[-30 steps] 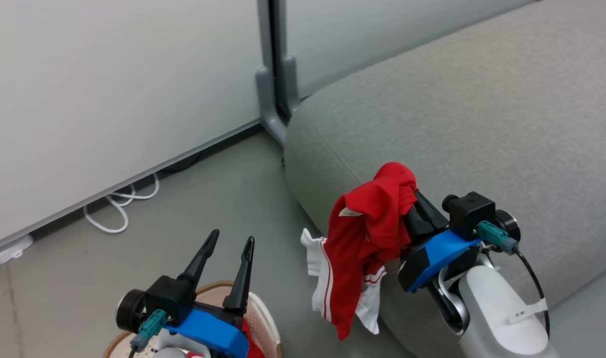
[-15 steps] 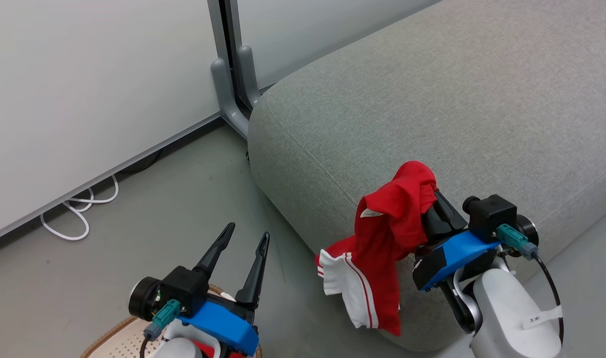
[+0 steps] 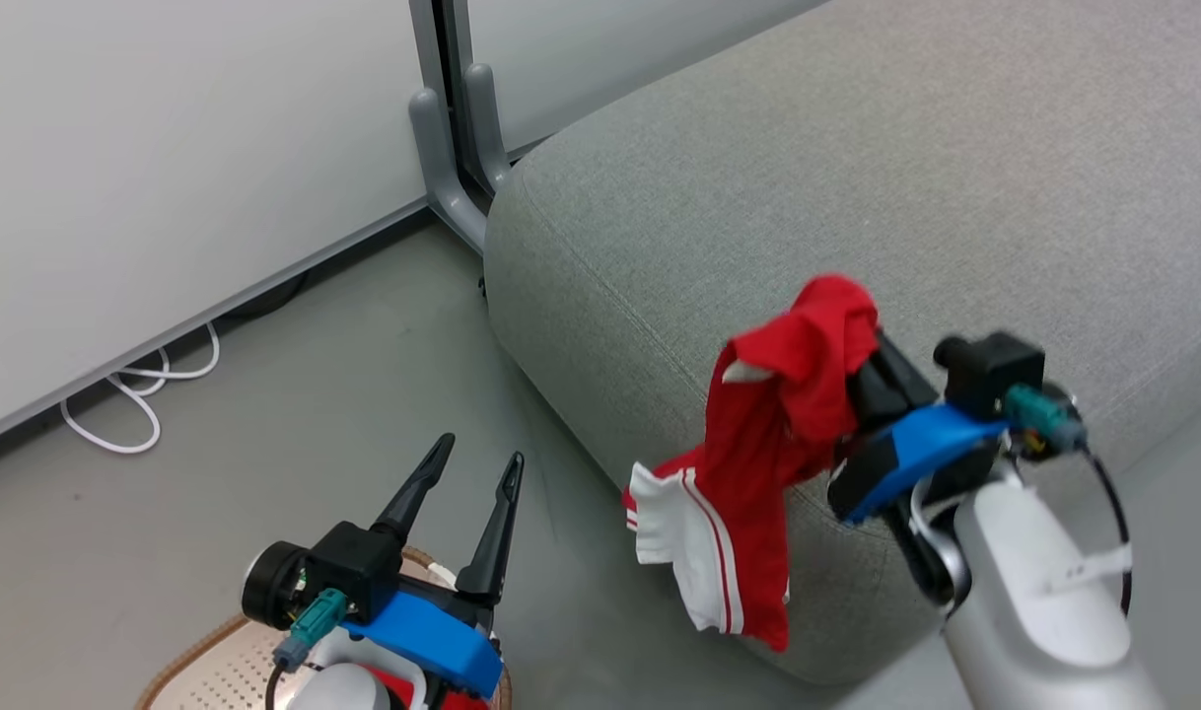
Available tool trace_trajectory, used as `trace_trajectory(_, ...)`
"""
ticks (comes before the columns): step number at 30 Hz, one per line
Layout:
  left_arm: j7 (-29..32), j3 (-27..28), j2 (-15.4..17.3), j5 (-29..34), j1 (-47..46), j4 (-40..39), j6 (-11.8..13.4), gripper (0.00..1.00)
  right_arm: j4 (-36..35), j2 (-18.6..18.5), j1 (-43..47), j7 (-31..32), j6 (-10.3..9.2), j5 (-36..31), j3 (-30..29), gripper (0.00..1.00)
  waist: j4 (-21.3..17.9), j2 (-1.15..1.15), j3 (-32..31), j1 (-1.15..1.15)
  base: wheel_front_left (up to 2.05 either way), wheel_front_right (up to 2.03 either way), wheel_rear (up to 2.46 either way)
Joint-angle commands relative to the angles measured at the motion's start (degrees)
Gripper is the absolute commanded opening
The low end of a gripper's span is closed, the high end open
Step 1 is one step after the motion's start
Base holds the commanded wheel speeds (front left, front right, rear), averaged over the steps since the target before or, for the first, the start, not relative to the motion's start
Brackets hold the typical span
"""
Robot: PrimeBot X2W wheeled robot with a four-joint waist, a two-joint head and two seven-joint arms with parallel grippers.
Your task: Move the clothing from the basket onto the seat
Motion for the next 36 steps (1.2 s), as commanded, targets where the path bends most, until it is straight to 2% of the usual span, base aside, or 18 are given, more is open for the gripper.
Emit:
trace_trajectory(1, -0.17, 0.24, 0.35, 0.42, -0.86, -0.36, -0.06, 1.00, -0.26, -0.49, -1.61, 0.65, 0.03, 0.37, -0.12, 0.00, -0.05, 0.00, 0.89, 0.00, 0.00, 0.00, 0.00)
trace_trajectory(9, -0.17, -1.33, 3.04, 1.65, -4.92, -2.08, -0.07, 1.00, -2.78, -6.77, -15.31, 6.90, 0.02, 3.09, -3.67, 0.00, 3.17, 0.00, 8.57, 0.00, 0.00, 0.00, 0.00)
trace_trajectory(15, -0.17, -2.93, 5.49, 1.78, -9.23, -4.01, -0.07, 1.00, -4.82, -15.80, -26.31, 11.73, 0.02, 3.33, -7.96, 0.00, 6.64, 0.00, 14.79, 0.00, 0.00, 0.00, 0.00)
trace_trajectory(17, -0.17, -3.60, 6.15, 1.96, -10.78, -5.16, -0.07, 1.00, -5.42, -18.95, -29.47, 12.91, 0.02, 3.30, -10.63, 0.00, 7.80, 0.00, 17.21, 0.00, 0.00, 0.00, 0.00)
trace_trajectory(24, -0.17, -5.94, 8.30, 2.81, -15.00, -8.55, -0.07, 1.00, -5.81, -25.28, -35.97, 15.15, 0.02, 3.56, -22.59, 0.00, 11.27, 0.00, 24.69, 0.00, 0.00, 0.00, 0.00)
trace_trajectory(28, -0.11, -6.99, 9.39, 3.41, -17.34, -9.78, -0.07, 1.00, -3.95, -25.64, -35.03, 13.17, 0.02, 3.54, -28.19, 0.00, 12.75, 0.00, 28.73, 0.00, 0.00, 0.00, 0.00)
trace_trajectory(36, 0.73, -9.20, 10.25, 4.22, -20.46, -11.37, -0.07, 1.00, 5.47, -21.30, -28.64, 5.61, 0.02, 2.55, -34.46, 0.00, 14.47, 0.00, 33.54, 0.00, 0.00, 0.00, 0.00)
